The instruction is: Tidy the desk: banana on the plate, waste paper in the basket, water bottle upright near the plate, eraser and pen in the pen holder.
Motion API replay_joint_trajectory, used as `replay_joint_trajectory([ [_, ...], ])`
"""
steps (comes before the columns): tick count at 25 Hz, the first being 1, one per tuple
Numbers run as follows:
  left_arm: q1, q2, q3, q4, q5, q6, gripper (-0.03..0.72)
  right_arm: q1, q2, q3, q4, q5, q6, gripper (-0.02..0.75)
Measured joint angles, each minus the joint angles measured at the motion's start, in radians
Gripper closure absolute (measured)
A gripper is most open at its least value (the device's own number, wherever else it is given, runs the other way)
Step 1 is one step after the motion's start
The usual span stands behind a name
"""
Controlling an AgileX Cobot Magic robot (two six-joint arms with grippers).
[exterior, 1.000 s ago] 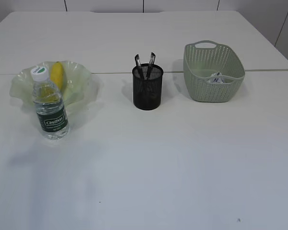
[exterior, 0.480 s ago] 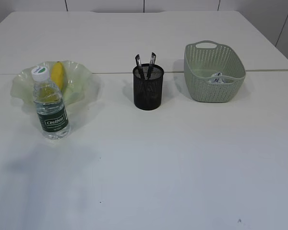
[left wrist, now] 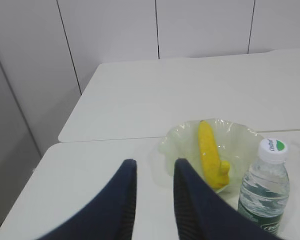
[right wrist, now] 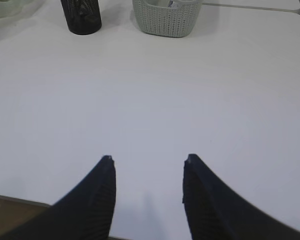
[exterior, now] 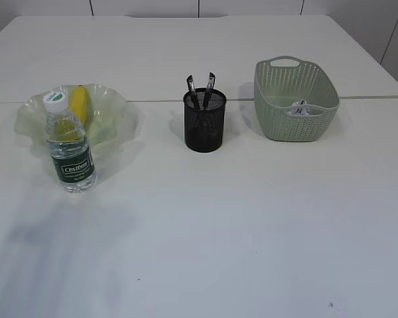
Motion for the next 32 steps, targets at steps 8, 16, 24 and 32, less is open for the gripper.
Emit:
replay_joint_trajectory([
  [8, -0.023, -0.015, 0.0, 0.0, -0.063, 0.0, 0.515, 0.0, 0.0, 0.0, 0.0, 0.0, 0.0, 0.405],
  [16, -0.023, -0.08, 0.0, 0.053, -0.08, -0.112, 0.515, 0.0, 0.0, 0.0, 0.0, 0.0, 0.0, 0.405],
  [24, -0.023, -0.084, 0.0, 0.568, 0.036, -0.669, 0.516, 0.0, 0.0, 0.0, 0.0, 0.0, 0.0, 0.405],
  [32, -0.023, -0.176, 0.0, 0.844, 0.127, -0.939, 0.516, 0.0, 0.0, 0.0, 0.0, 0.0, 0.0, 0.405],
])
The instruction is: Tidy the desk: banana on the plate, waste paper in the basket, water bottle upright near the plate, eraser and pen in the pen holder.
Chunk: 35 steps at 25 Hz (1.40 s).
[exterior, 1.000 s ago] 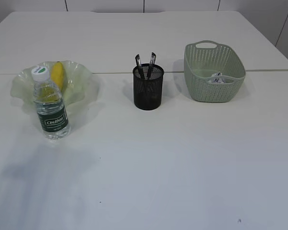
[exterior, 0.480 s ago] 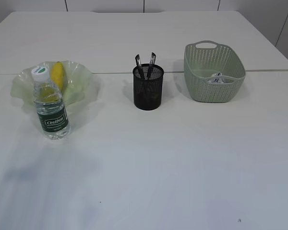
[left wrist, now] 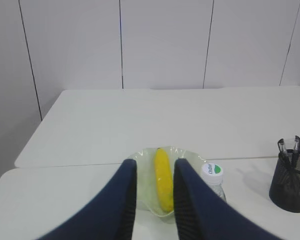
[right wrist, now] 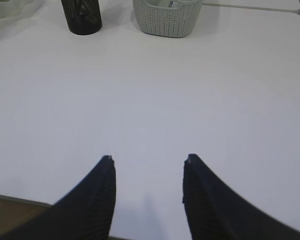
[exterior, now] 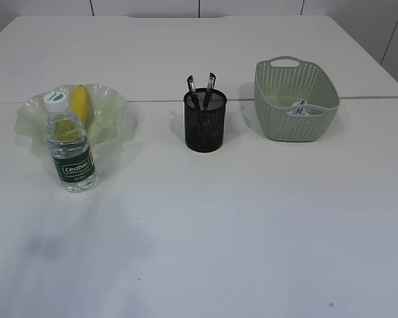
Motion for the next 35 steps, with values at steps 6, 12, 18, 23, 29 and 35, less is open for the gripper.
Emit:
replay_joint_trajectory([
  [6, 0.0, -0.017, 0.0, 0.024, 0.043, -0.02, 0.516, 0.0, 0.0, 0.0, 0.0, 0.0, 0.0, 0.405],
  [12, 0.0, -0.051, 0.0, 0.316, 0.079, -0.332, 0.516, 0.0, 0.0, 0.0, 0.0, 0.0, 0.0, 0.405],
  [18, 0.0, -0.093, 0.0, 0.387, 0.133, -0.402, 0.516, 0.0, 0.0, 0.0, 0.0, 0.0, 0.0, 0.405],
  [23, 0.0, -0.123, 0.0, 0.685, 0.172, -0.69, 0.516, 0.0, 0.0, 0.0, 0.0, 0.0, 0.0, 0.405],
  [29, 0.0, -0.2, 0.0, 0.906, 0.216, -0.931, 0.516, 0.0, 0.0, 0.0, 0.0, 0.0, 0.0, 0.405],
  [35, 0.0, -0.346, 0.0, 0.916, 0.351, -0.947, 0.516, 0.0, 0.0, 0.0, 0.0, 0.0, 0.0, 0.405],
])
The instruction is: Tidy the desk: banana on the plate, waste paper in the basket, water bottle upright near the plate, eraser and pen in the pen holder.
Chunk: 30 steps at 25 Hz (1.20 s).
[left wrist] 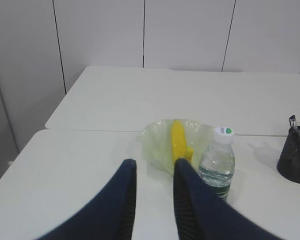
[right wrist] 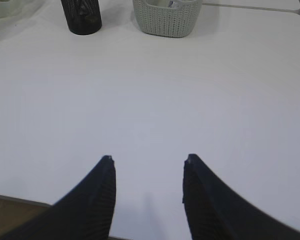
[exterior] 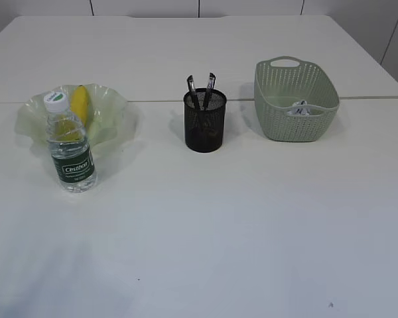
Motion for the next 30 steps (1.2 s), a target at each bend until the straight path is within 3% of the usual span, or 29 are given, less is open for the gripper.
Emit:
replay_joint_trajectory([
  [13, 0.0, -0.122, -0.074, 0.042, 0.407, -0.002, 0.516, 0.0, 0.0, 0.0, 0.0, 0.0, 0.0, 0.406],
  [30, 0.0, -0.122, -0.104, 0.043, 0.623, 0.01, 0.516, 0.0, 0.0, 0.0, 0.0, 0.0, 0.0, 0.405],
])
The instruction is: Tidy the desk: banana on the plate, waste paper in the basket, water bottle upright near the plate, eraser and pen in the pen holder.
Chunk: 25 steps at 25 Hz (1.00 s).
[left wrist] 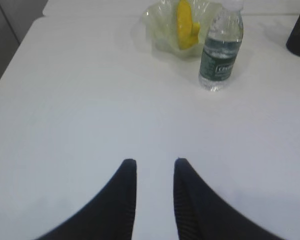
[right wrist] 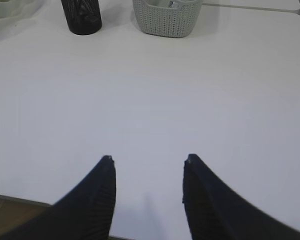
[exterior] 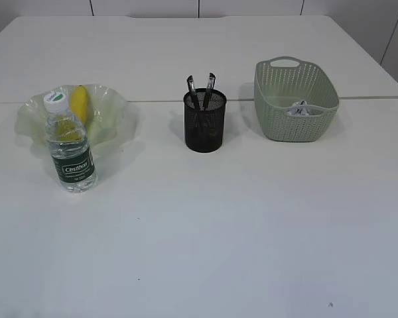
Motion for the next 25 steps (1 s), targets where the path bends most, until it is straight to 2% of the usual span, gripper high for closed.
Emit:
replay_joint_trajectory([
  [8, 0.0, 0.0, 0.0, 0.043, 0.055, 0.011, 0.516, 0.0, 0.0, 0.0, 0.0, 0.0, 0.0, 0.39],
  [25, 0.0, 0.0, 0.013, 0.032, 0.047, 0.011, 0.517, 0.0, 0.0, 0.0, 0.0, 0.0, 0.0, 0.404],
])
